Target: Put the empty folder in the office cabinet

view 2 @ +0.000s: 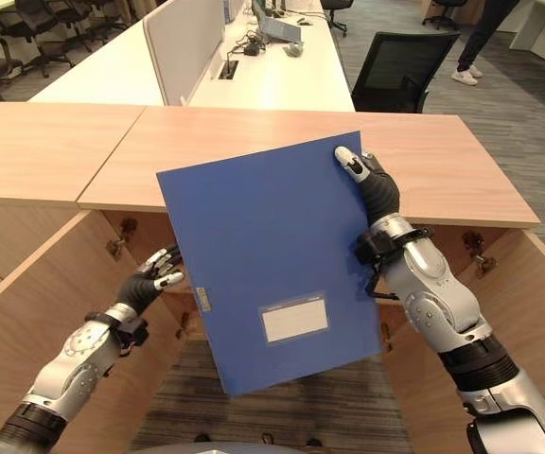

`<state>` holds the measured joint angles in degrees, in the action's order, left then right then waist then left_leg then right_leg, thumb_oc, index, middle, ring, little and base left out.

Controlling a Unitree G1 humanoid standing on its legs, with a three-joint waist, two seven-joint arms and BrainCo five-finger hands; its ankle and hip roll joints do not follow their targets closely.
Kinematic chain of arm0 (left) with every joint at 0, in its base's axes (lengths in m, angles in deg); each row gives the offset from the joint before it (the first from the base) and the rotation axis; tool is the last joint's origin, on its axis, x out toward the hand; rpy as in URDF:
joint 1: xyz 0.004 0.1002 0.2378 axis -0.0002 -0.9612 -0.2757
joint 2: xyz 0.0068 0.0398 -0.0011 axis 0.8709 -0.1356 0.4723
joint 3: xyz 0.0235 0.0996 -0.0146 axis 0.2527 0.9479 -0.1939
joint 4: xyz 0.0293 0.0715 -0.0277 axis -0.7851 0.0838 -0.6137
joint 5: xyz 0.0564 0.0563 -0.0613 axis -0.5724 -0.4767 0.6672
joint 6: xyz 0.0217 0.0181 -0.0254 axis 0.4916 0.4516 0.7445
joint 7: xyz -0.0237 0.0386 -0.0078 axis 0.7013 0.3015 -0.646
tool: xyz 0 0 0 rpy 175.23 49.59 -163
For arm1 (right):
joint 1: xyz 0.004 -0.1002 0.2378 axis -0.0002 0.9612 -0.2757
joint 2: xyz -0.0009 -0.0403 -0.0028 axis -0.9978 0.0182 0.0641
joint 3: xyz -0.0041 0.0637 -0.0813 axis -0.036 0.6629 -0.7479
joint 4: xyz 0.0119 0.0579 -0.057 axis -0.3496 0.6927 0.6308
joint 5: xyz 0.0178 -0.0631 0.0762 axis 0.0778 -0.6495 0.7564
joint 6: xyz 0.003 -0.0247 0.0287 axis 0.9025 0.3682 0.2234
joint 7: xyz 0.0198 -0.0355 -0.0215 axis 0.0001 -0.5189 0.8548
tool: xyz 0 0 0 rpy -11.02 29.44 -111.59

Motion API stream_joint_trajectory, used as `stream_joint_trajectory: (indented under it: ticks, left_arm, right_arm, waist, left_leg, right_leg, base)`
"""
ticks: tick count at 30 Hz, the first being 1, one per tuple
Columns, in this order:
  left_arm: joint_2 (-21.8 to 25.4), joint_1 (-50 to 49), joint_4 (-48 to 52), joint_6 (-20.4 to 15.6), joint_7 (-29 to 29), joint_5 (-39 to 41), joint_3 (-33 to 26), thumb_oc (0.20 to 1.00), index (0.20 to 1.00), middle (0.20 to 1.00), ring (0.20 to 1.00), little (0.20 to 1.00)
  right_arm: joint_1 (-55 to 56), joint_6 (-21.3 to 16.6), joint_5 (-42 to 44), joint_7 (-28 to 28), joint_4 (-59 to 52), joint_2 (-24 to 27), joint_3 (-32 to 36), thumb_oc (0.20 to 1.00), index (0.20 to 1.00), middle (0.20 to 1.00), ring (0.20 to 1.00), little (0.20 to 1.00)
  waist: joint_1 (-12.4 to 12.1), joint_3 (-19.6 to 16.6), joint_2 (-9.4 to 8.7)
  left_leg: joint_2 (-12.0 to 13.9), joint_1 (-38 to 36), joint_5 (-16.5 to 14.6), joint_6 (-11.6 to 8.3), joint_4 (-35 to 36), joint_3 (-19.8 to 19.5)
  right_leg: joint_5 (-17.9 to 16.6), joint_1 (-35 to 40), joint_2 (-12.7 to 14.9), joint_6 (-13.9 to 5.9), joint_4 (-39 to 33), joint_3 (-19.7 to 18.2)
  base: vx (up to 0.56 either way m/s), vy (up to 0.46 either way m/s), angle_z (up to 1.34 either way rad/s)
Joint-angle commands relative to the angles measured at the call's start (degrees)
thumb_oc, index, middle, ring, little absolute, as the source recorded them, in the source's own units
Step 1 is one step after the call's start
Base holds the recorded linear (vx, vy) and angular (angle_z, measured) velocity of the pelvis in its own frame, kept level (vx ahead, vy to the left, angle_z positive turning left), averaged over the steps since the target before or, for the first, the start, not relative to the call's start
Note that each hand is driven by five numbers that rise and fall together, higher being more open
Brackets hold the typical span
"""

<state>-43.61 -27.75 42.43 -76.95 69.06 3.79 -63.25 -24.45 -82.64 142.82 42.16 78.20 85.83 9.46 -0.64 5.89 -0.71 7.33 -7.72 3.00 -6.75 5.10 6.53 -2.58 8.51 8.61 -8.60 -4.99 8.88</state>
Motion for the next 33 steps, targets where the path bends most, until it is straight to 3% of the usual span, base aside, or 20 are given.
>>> stream_joint_trajectory:
  ticks: [1, 15, 33]
  left_arm:
    - [0.4, 4.0, 1.7, -0.9, -0.4, 3.5, 1.9, 1.000, 1.000, 1.000, 1.000, 1.000]
    - [1.4, 3.2, 8.2, 2.3, -1.7, 7.6, 7.8, 1.000, 1.000, 1.000, 1.000, 1.000]
    - [1.5, 2.2, 10.5, 2.8, -2.0, 8.9, 7.2, 1.000, 1.000, 1.000, 1.000, 1.000]
  right_arm:
    - [-4.2, -3.0, 2.3, -1.1, -4.5, -1.0, 0.4, 0.200, 0.200, 0.200, 0.200, 0.200]
    - [-4.5, -2.4, -5.1, -4.2, 0.1, -5.2, 1.3, 0.200, 0.200, 0.200, 0.200, 0.200]
    - [-3.8, -1.8, -9.7, -5.1, 6.9, -7.3, 3.8, 0.200, 0.200, 0.200, 0.200, 0.200]
  waist:
    - [-0.9, -1.6, -1.35]
    - [-1.6, -0.4, -0.85]
    - [-2.4, -0.3, -0.92]
  left_leg:
    - [-0.2, 1.5, -2.2, -1.41, -1.0, -1.2]
    - [-0.7, 2.2, -2.4, -0.67, -1.3, -1.8]
    - [-1.2, 1.8, -2.9, -0.06, -1.3, -2.4]
  right_leg:
    - [2.1, -4.1, 2.5, -4.52, 6.8, 2.9]
    - [2.3, -5.1, 2.7, -4.37, 7.5, 2.7]
    - [2.6, -4.6, 2.9, -4.28, 7.5, 2.8]
  base:
    - [0.00, 0.000, 0.00]
    - [0.00, 0.001, 0.00]
    - [0.00, 0.000, 0.01]
